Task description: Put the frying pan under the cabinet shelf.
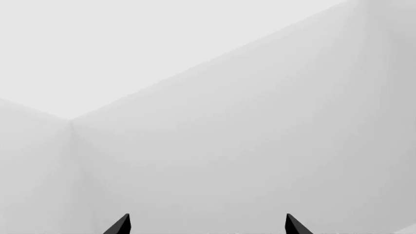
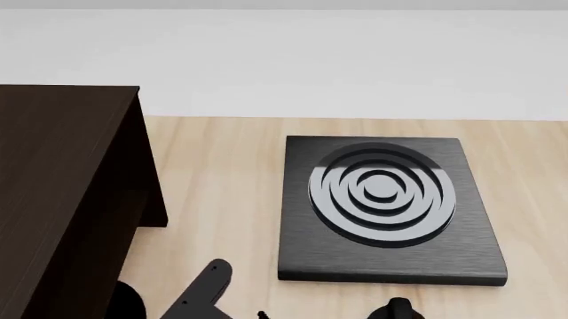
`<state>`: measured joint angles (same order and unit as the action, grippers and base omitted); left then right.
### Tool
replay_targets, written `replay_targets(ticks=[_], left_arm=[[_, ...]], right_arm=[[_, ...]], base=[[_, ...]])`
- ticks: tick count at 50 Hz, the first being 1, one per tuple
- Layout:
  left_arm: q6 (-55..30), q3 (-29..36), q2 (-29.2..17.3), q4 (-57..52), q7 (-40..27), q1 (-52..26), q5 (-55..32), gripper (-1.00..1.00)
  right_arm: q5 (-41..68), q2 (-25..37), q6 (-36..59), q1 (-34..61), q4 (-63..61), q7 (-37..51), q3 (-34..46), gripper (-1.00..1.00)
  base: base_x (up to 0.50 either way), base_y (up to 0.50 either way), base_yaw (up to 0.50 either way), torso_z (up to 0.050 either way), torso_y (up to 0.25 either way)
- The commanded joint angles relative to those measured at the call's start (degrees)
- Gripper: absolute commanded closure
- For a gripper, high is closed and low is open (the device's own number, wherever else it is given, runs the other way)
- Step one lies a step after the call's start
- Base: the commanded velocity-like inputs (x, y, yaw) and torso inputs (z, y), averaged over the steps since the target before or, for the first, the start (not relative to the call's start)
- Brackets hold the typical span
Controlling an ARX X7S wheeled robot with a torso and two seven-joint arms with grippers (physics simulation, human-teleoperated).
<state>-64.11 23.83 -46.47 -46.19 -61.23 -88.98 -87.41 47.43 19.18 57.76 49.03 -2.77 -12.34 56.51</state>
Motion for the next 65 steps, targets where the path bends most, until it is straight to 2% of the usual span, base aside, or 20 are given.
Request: replay_targets(ticks=[1,8,22,27,28,35,55,65], left_arm=[[0.5,-0.3,-1.2,-0.7,-0.6,1.0,-0.5,-1.00],[0.9,-0.6,-2.5,-1.5,-1.1,2.2,-0.9,-1.00],[0.9,-0.2,-2.7,-1.5,-1.8,1.9,-1.6,-1.00],[0.9,-0.1,-2.7,-1.5,-1.9,1.6,-1.8,-1.00],[0.9,-0.1,-2.7,-1.5,-2.0,1.6,-1.8,-1.00],[1.3,0.0,-2.6,-1.8,-1.7,2.1,-1.3,-1.00],[3.0,-0.3,-3.3,-2.1,0.6,5.0,1.6,-1.00],[3.5,-0.4,-3.4,-2.4,0.4,5.3,1.4,-1.00]], right_arm=[[-2.3,-5.5,-6.9,3.6,10.9,-8.3,2.3,1.00],[-5.0,-9.3,-12.2,6.5,21.5,-12.9,2.6,1.00],[-6.8,-12.6,-16.3,8.4,30.2,-16.2,3.0,1.00],[-5.5,-12.5,-16.3,7.8,30.4,-13.9,0.9,1.00],[-5.3,-12.6,-16.6,7.9,31.2,-13.0,0.0,-1.00],[-4.0,-10.0,-15.4,6.0,26.7,-6.9,-2.7,-1.00],[8.8,5.7,-1.8,-5.4,-12.0,18.4,-12.0,-1.00],[13.8,10.0,0.8,-7.3,-21.7,26.0,-16.4,-1.00]], base=[[0.00,0.00,0.00,0.000,0.000],[0.00,0.00,0.00,0.000,0.000],[0.00,0.00,0.00,0.000,0.000],[0.00,0.00,0.00,0.000,0.000],[0.00,0.00,0.00,0.000,0.000],[0.00,0.00,0.00,0.000,0.000],[0.00,0.00,0.00,0.000,0.000],[0.00,0.00,0.00,0.001,0.000]])
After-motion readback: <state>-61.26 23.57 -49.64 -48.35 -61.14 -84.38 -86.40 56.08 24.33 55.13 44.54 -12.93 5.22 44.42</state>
